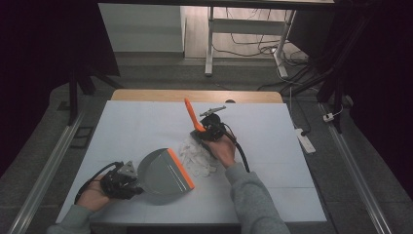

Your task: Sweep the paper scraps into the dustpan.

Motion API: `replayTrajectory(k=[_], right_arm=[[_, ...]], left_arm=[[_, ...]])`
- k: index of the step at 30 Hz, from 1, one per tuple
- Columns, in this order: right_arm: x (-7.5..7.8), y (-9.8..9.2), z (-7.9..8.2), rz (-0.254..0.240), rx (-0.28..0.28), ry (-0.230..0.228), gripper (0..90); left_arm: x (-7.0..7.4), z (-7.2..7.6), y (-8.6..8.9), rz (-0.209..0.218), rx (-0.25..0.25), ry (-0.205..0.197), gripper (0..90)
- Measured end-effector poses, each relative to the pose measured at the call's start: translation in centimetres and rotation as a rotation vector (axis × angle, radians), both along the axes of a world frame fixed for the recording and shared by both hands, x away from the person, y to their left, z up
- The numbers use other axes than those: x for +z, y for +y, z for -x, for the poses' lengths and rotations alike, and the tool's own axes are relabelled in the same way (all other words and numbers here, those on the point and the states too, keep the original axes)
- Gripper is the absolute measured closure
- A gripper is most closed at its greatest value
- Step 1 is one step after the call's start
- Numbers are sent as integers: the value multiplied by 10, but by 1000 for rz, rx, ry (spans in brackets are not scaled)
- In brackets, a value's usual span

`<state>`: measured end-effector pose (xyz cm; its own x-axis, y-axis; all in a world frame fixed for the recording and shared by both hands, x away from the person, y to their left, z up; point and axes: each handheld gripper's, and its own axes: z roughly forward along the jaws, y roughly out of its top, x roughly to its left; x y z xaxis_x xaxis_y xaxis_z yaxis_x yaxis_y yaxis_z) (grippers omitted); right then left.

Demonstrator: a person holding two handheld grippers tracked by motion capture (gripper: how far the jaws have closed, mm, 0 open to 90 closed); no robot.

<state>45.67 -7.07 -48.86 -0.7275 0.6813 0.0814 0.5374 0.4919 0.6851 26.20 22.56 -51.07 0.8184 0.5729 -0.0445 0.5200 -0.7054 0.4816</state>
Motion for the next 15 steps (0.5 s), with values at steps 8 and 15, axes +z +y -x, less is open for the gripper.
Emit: replayTrajectory(k=[8, 15], right_arm=[[0, 15, 14, -55, 57, 34, 701], [18, 11, 20, -130, 61, -7, 701]], left_arm=[[0, 0, 0, 1, 1, 3, 620], [0, 0, 0, 1, 2, 3, 620]])
